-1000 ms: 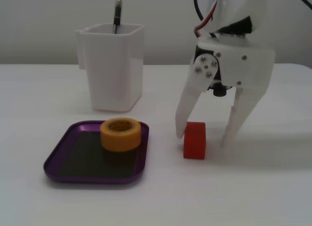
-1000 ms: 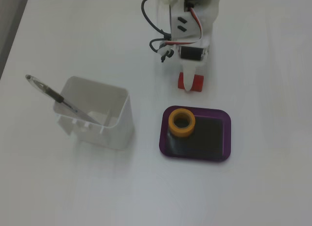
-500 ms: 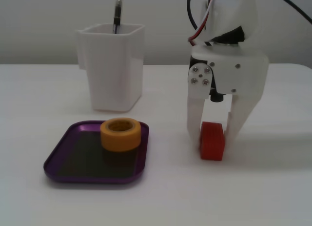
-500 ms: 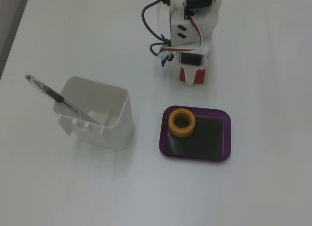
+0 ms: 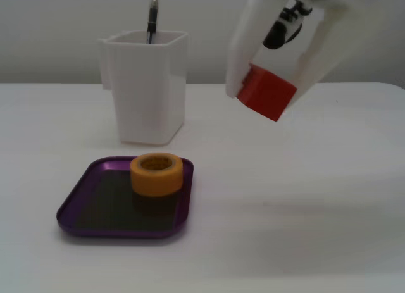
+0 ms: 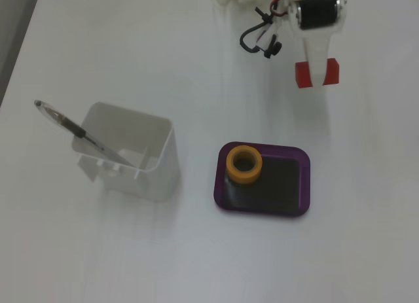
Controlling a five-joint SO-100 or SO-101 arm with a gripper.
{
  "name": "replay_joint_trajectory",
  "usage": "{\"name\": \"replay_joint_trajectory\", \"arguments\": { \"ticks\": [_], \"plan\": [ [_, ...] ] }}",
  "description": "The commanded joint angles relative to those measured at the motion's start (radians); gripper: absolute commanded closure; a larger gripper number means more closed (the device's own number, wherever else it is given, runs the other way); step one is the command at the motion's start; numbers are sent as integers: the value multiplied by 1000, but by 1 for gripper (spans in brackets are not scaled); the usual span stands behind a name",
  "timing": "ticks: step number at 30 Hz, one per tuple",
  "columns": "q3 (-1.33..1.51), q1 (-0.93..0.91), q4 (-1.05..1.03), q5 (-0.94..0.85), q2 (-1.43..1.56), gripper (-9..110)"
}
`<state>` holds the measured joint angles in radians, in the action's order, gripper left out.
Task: Pick up the red cube and place it in the box.
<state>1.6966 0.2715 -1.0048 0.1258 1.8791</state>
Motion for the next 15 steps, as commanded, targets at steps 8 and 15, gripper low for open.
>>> {"name": "replay_joint_trajectory", "arguments": {
  "ticks": [8, 15],
  "plan": [
    [-244, 5, 179, -34, -301, 102],
    [-480, -67, 166, -35, -554, 102]
  ]
}}
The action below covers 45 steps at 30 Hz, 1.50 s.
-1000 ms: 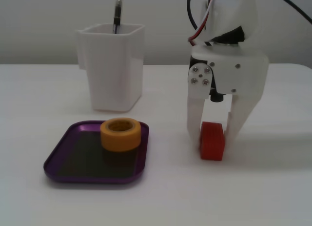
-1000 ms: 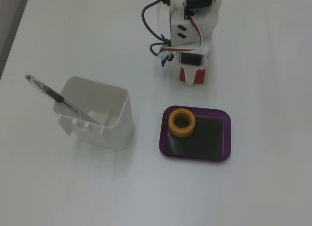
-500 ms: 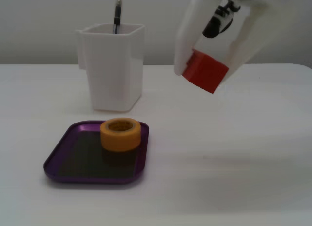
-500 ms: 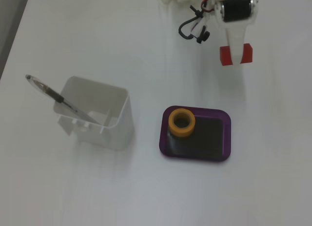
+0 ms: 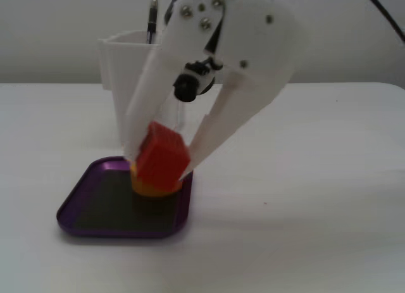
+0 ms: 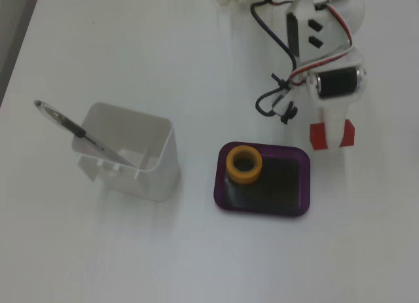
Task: Pick up the red cube and place it in the box.
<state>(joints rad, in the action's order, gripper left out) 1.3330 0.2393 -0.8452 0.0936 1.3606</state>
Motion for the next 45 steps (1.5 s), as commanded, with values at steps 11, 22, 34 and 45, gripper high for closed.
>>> {"name": "replay_joint_trajectory", "arguments": {
  "ticks": [11, 22, 34, 45],
  "plan": [
    [-183, -107, 5, -6, -215, 102],
    [-137, -110, 6, -8, -218, 102],
    [-138, -107, -80, -3, -212, 90],
    [-265, -109, -253, 3, -104, 85]
  ]
}}
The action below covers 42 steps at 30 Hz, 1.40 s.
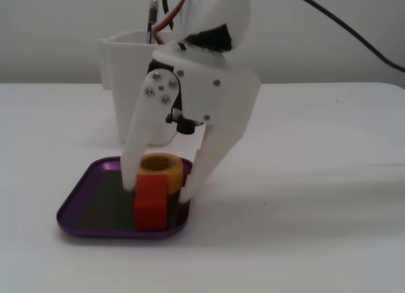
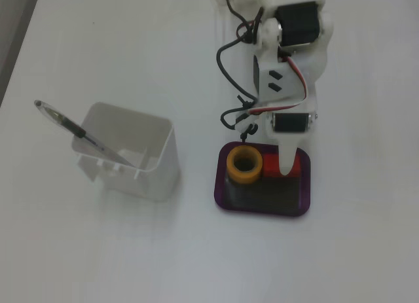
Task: Pick up the red cube and place it in the box.
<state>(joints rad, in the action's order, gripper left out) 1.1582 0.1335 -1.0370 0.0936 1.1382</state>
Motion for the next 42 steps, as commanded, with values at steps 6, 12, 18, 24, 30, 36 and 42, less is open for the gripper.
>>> {"name": "replay_joint_trajectory", "arguments": {
  "ticks": [6, 12, 18, 24, 30, 36, 42],
  "plan": [
    [-298, 9, -305, 5, 325, 85],
    [-351, 11, -554, 6, 563, 85],
    [-149, -3, -663, -3, 773, 85],
    [265, -5, -618, -8, 1031, 85],
    [704, -6, -448, -9, 1295, 85],
    [1114, -6, -198, -9, 1554, 85],
    [1416, -71, -54, -9, 1821, 85]
  ]
}}
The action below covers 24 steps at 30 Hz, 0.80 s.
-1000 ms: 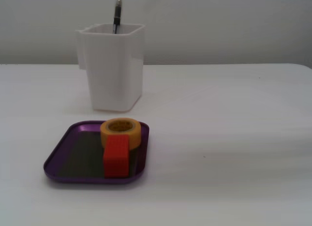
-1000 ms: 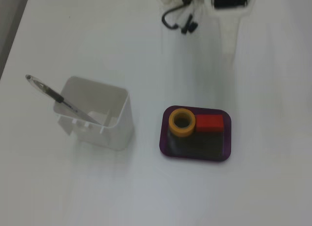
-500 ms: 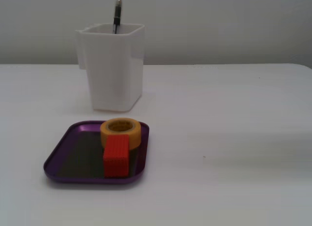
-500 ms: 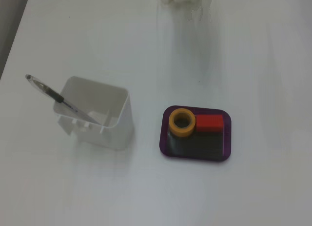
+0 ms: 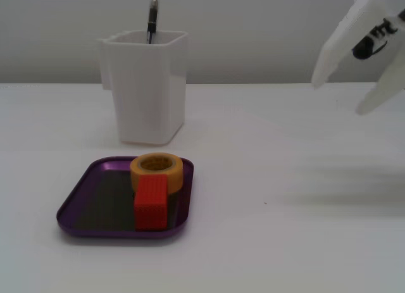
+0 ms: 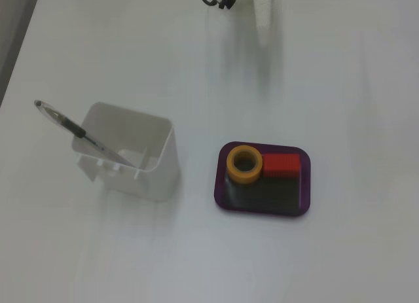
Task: Pick up the red cube and place it in the box.
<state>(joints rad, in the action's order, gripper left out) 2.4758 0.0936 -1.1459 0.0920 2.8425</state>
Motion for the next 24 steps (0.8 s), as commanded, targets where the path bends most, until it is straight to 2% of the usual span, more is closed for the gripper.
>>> {"name": "replay_joint_trajectory", "arguments": {
  "ticks": [1, 12, 21, 24],
  "plan": [
    [141, -52, 57, -6, 161, 85],
    [535, -95, -21, -3, 629, 86],
    [572, -97, -34, 3, 595, 86],
    [572, -97, -34, -2, 595, 93]
  ]
}}
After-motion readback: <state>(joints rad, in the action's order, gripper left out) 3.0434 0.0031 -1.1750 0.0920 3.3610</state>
